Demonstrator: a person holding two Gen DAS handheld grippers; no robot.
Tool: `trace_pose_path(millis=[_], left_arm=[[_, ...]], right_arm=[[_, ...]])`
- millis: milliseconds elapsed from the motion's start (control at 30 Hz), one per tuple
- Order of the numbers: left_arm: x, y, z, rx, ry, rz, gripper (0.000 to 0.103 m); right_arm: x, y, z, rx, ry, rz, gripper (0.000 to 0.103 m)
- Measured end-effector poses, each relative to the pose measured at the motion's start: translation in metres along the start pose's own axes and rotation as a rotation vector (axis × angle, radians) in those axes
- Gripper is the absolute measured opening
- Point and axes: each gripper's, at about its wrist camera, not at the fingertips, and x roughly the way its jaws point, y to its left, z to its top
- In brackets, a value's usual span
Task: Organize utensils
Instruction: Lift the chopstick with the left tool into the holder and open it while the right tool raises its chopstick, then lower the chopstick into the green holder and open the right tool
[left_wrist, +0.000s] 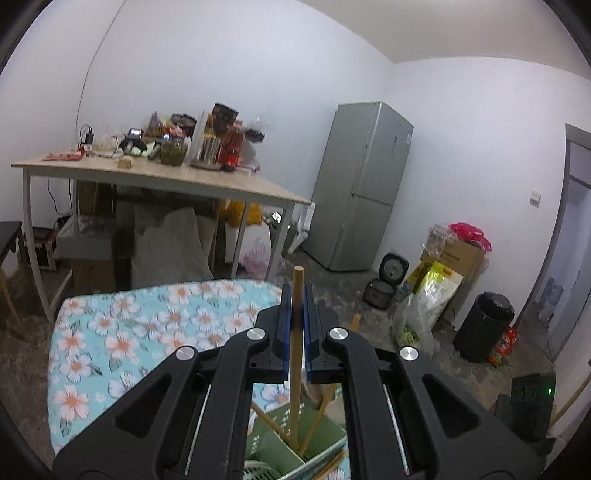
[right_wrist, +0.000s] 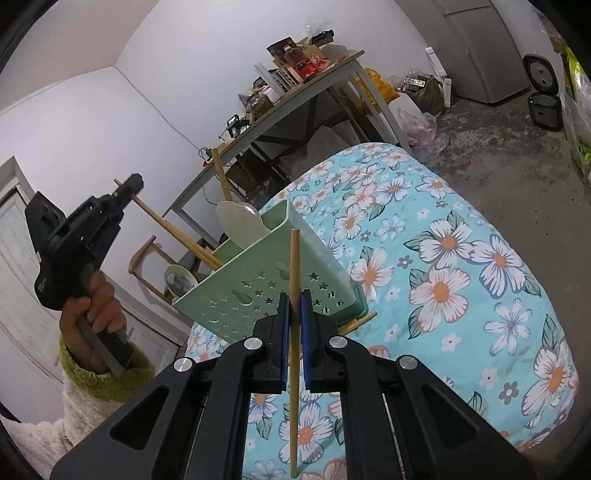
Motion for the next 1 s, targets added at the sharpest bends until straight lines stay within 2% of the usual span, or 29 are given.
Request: trace_pose_path(millis=[33,133,267,400,567,833,1000], left_arm=[[0.0,0.001,-0.001,0.003,0.007,-0.001,0.007],[-0.006,0.001,-0.006,0.017,0.003,0.009,0.025],[-0.016,0.002,-0.011,0.025,-0.002,0.01,0.031],[-0.031,0.004,-0.017,0.018,-0.008,0.008,0.032],[-0.057,0.008,-0.029,0.016,-0.012,0.009,0.039],[-0.095,0.023,-0.067,-0.012,0.023,0.005,0.04],[-0.109,0.031,-0.093,-0.031,0.035,0.017,0.04]], right_arm=[[-0.001,0.001,0.001,-0.004,-0.002,0.0,0.006],[-0.004,0.009,0.003,-0.026,-0.011,-0.004,0.006],[-0.011,0.021,0.009,-0.061,-0.033,-0.003,0.006],[-0.022,0.039,0.021,-0.106,-0.068,0.007,0.006],[-0.038,0.071,0.046,-0.189,-0.14,0.045,0.006],[-0.046,0.128,0.089,-0.326,-0.233,0.115,0.006],[-0.039,0.156,0.109,-0.393,-0.287,0.12,0.006]])
